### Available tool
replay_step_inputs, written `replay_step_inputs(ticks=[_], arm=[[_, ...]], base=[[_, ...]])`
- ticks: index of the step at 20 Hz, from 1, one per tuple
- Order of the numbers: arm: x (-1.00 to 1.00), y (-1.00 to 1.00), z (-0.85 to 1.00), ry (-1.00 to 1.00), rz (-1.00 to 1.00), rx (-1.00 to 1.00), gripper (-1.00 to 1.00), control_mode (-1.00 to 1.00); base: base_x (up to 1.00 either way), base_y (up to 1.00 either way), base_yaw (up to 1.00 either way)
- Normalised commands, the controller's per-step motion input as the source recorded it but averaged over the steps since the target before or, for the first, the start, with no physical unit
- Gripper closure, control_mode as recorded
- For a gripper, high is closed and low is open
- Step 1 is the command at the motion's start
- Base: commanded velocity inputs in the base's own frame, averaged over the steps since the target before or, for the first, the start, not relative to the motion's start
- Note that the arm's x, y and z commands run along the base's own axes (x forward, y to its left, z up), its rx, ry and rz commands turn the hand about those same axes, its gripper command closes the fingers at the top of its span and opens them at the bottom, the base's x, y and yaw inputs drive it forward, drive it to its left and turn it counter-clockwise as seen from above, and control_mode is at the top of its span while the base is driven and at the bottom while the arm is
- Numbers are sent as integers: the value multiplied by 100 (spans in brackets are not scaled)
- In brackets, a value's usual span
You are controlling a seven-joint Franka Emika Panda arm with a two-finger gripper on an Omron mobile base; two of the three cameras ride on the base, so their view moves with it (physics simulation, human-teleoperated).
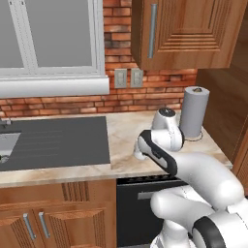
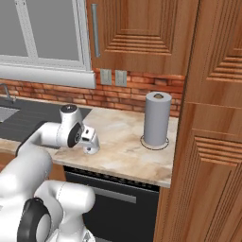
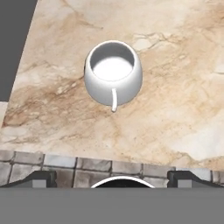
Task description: Clear the mugs and bowl far away from the sink.
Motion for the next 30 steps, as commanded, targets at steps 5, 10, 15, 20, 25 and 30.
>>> replay_step_inputs(ticks=[5,10,15,20,25,30], arm=[[3,2,-20,1,0,0,-100,-100],[14,0,-9,0,0,0,-100,-100],[15,0,-9,0,0,0,-100,-100],[22,0,-18,0,0,0,-100,-100],[0,0,-11,0,0,0,-100,-100],[4,0,-7,0,0,0,-100,-100]], base=[[0,0,0],[0,0,0],[0,0,0],[0,0,0],[0,0,0],[0,0,0]])
